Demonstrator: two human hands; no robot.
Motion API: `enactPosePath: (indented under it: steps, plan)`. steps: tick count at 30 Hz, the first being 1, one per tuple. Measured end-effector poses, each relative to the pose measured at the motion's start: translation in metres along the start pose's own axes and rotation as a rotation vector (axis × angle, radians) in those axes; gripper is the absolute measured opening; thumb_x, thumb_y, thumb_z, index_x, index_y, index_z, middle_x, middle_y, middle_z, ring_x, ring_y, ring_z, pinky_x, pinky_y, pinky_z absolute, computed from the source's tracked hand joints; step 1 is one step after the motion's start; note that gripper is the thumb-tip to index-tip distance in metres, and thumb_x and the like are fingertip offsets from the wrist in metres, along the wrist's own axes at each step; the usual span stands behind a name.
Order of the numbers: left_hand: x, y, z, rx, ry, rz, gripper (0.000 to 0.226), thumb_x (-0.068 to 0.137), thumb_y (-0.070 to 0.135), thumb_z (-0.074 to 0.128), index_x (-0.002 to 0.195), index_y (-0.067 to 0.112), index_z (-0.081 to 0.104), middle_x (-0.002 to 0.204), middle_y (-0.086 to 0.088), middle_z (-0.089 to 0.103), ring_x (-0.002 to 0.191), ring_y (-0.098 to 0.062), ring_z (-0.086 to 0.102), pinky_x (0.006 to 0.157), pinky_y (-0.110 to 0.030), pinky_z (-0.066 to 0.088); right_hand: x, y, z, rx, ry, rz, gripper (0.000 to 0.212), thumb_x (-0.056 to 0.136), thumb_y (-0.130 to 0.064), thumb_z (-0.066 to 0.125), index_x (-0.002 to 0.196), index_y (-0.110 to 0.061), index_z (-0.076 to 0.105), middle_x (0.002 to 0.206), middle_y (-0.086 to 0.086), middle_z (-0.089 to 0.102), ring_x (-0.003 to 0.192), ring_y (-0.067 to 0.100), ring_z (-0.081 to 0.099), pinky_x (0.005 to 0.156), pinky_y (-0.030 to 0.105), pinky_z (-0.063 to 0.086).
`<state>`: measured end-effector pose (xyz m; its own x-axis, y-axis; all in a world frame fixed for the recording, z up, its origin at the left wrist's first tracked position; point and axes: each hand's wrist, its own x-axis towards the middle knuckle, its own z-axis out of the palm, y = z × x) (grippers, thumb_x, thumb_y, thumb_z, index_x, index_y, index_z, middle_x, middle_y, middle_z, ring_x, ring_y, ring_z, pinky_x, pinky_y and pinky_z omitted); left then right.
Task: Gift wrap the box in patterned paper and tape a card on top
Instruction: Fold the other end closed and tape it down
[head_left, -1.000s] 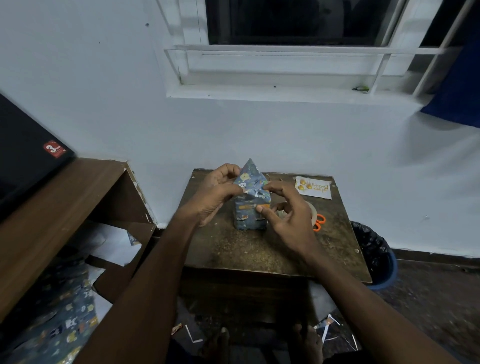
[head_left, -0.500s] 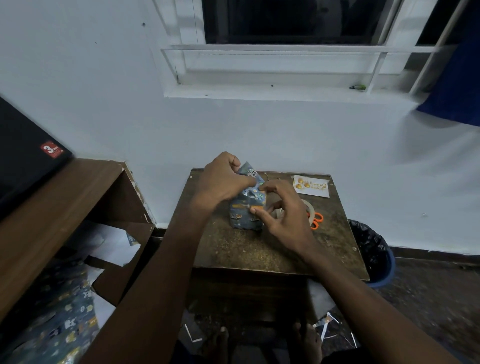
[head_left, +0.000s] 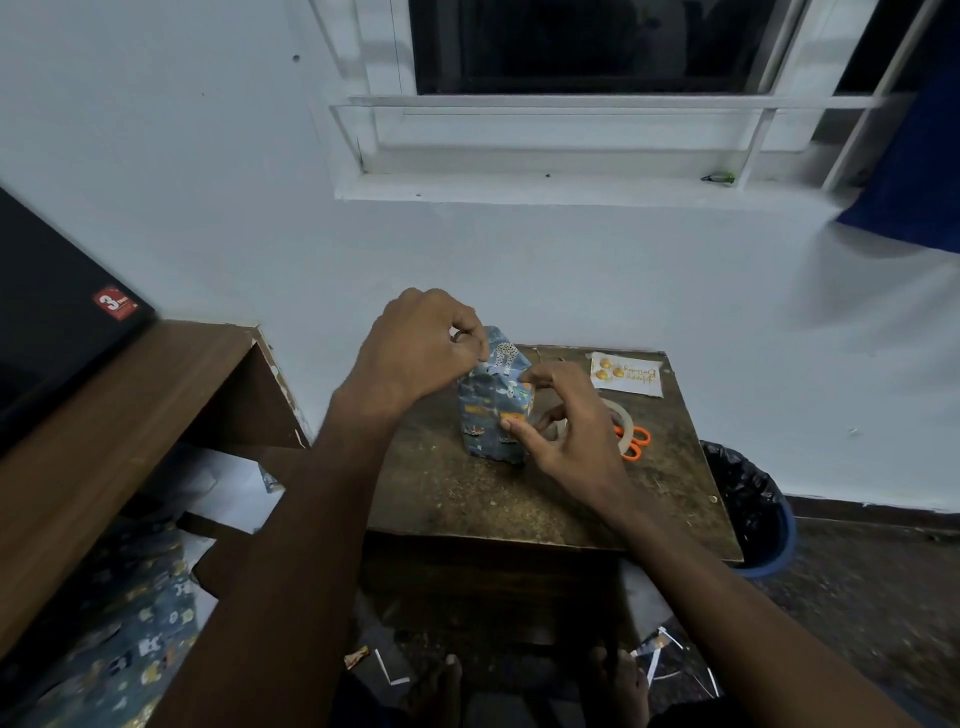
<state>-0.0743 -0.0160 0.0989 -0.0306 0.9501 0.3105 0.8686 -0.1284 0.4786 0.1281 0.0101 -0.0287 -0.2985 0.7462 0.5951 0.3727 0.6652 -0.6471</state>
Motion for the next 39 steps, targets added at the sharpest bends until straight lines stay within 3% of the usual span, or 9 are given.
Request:
enactPosePath:
  steps: [3,6,9,13,18,24,30,35,39]
  plan:
    - [0.002,0.021,0.001,0.287,0.005,-0.1,0.027,0.084,0.037,0.06,0.069,0.016,0.067,0.068,-0.001,0.059,0.07,-0.028,0.056,0.064,-0.031,0.042,-0.001,-0.001,0.001,-0.007,0.001,0.004,0.048,0.087,-0.031,0.084,0.128,-0.02,0.061,0.129,-0.006,0.056,0.118,0.012,0.057,0.077,0.04,0.059]
    - [0.003,0.035,0.005,0.41,-0.108,-0.19,0.039,0.09,0.056,0.064,0.091,0.017,0.056,0.091,-0.001,0.056,0.09,-0.027,0.058,0.077,-0.034,0.038,-0.001,-0.003,0.001,-0.003,0.008,0.003,0.049,0.086,-0.03,0.085,0.127,-0.019,0.06,0.126,-0.006,0.057,0.114,0.011,0.058,0.077,0.039,0.059]
    - [0.003,0.039,0.014,0.317,-0.104,-0.299,0.038,0.086,0.046,0.077,0.097,0.018,0.055,0.11,-0.005,0.065,0.109,-0.031,0.064,0.079,-0.034,0.039,-0.002,-0.004,0.001,0.035,0.021,0.021,0.052,0.084,-0.027,0.087,0.127,-0.018,0.059,0.124,-0.007,0.058,0.109,0.012,0.059,0.071,0.038,0.059]
    - [0.0,0.045,0.02,0.225,0.012,-0.391,0.031,0.084,0.032,0.081,0.091,0.018,0.054,0.109,-0.007,0.068,0.107,-0.032,0.066,0.076,-0.034,0.041,-0.003,-0.004,0.002,0.038,0.037,0.021,0.054,0.082,-0.026,0.089,0.128,-0.018,0.06,0.125,-0.008,0.059,0.111,0.011,0.06,0.074,0.036,0.059]
    - [0.002,0.048,0.013,0.31,0.057,-0.359,0.024,0.087,0.025,0.081,0.103,0.015,0.065,0.114,-0.009,0.069,0.107,-0.031,0.067,0.071,-0.033,0.04,0.0,-0.005,0.003,0.023,0.018,-0.012,0.047,0.084,-0.026,0.087,0.124,-0.017,0.064,0.126,-0.007,0.061,0.117,0.013,0.06,0.079,0.043,0.059]
    - [0.001,0.052,0.016,0.343,0.054,-0.33,0.025,0.087,0.015,0.075,0.09,0.015,0.051,0.11,-0.01,0.068,0.103,-0.032,0.067,0.071,-0.034,0.04,0.0,-0.004,0.001,0.081,0.008,-0.009,0.04,0.083,-0.019,0.089,0.119,-0.019,0.073,0.126,-0.004,0.061,0.112,0.015,0.062,0.07,0.037,0.061]
    - [0.001,0.058,0.022,0.438,0.06,-0.294,0.027,0.089,0.012,0.075,0.094,0.017,0.049,0.111,-0.01,0.069,0.105,-0.031,0.068,0.071,-0.034,0.042,0.0,0.003,0.001,0.171,0.018,0.033,0.042,0.081,-0.017,0.091,0.12,-0.017,0.076,0.125,-0.001,0.059,0.111,0.018,0.063,0.067,0.036,0.061]
    - [0.001,0.059,0.024,0.467,0.061,-0.29,0.019,0.091,0.013,0.076,0.103,0.014,0.062,0.111,-0.009,0.069,0.104,-0.03,0.068,0.07,-0.034,0.042,0.001,-0.002,0.0,0.108,-0.012,0.044,0.042,0.084,-0.019,0.088,0.124,-0.022,0.076,0.124,-0.001,0.054,0.117,0.014,0.057,0.075,0.034,0.061]
    - [0.001,0.056,0.024,0.426,0.075,-0.291,0.018,0.089,0.008,0.074,0.094,0.016,0.059,0.099,-0.006,0.066,0.099,-0.03,0.069,0.068,-0.034,0.04,0.0,-0.004,-0.001,-0.071,0.024,-0.066,0.038,0.085,-0.024,0.087,0.121,-0.018,0.077,0.14,0.003,0.05,0.133,0.017,0.049,0.104,0.026,0.045]
